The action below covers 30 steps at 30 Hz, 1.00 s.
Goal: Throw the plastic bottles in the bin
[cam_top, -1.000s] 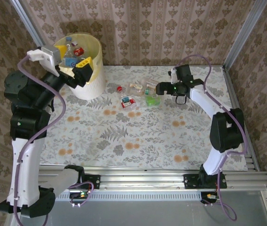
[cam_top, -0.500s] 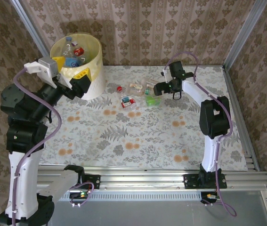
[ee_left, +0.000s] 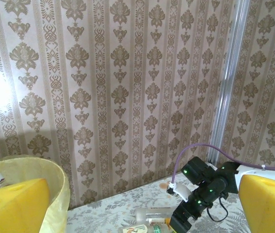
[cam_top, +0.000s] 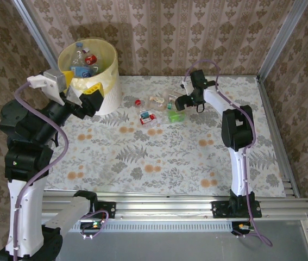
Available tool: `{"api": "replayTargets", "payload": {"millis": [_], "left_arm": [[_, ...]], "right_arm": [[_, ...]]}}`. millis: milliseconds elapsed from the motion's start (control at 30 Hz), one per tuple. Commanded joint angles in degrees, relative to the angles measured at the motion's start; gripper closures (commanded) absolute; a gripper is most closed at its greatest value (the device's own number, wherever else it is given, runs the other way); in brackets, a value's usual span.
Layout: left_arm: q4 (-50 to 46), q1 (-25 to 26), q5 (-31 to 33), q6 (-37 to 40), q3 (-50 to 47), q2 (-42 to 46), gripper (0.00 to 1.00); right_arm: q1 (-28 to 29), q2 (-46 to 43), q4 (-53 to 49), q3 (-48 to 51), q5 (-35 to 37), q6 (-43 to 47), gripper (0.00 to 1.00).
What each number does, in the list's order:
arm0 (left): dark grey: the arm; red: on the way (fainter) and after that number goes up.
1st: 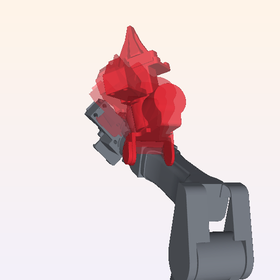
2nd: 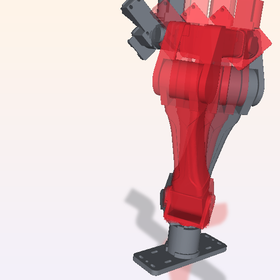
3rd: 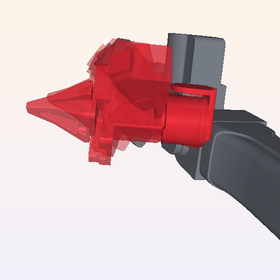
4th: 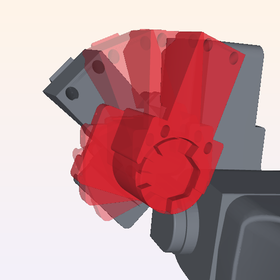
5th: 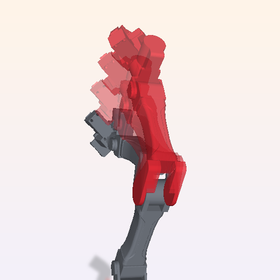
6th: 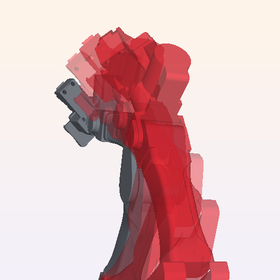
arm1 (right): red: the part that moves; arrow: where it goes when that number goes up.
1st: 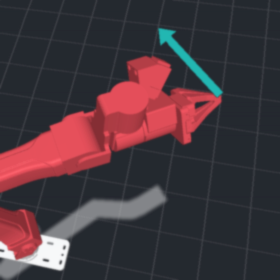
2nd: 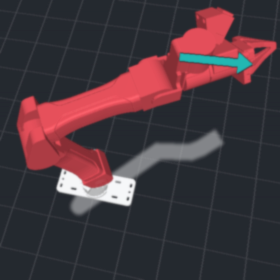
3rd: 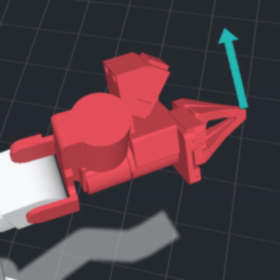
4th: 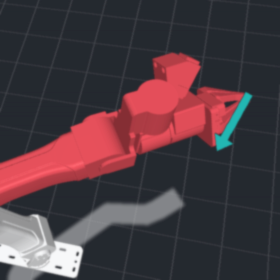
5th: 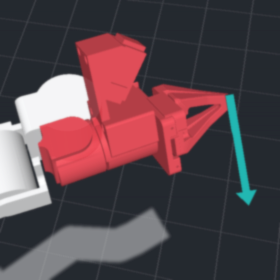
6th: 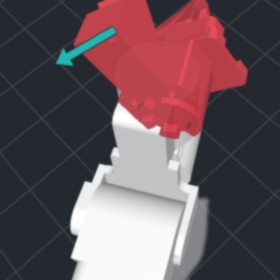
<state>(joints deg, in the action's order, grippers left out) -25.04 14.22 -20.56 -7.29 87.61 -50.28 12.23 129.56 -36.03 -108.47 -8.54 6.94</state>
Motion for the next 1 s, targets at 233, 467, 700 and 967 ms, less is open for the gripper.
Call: {"api": "replayTargets", "payload": {"millis": [233, 467, 700, 967], "left_arm": [[-2.45, 0.28, 1.83, 0.34, 1.69, 0.25, 0.0], [-2.96, 0.27, 2.37, 0.76, 1.68, 0.13, 0.0], [-2.53, 0.26, 2.36, 0.7, 1.03, -0.33, 0.0], [-1.52, 0.28, 2.06, 0.18, 0.4, -1.16, 0.0]], "right_arm": [[-0.39, 5.06, -3.52, -6.8, 2.64, 2.2, 0.04], [-0.54, 8.43, -5.43, -11.25, 1.21, 4.07, 0.04], [-0.54, 9.05, -6.71, -12.25, -1.52, 5.64, 0.06], [-0.37, 8.96, -7.76, -12.12, -2.88, 6.16, 0.12]]}}
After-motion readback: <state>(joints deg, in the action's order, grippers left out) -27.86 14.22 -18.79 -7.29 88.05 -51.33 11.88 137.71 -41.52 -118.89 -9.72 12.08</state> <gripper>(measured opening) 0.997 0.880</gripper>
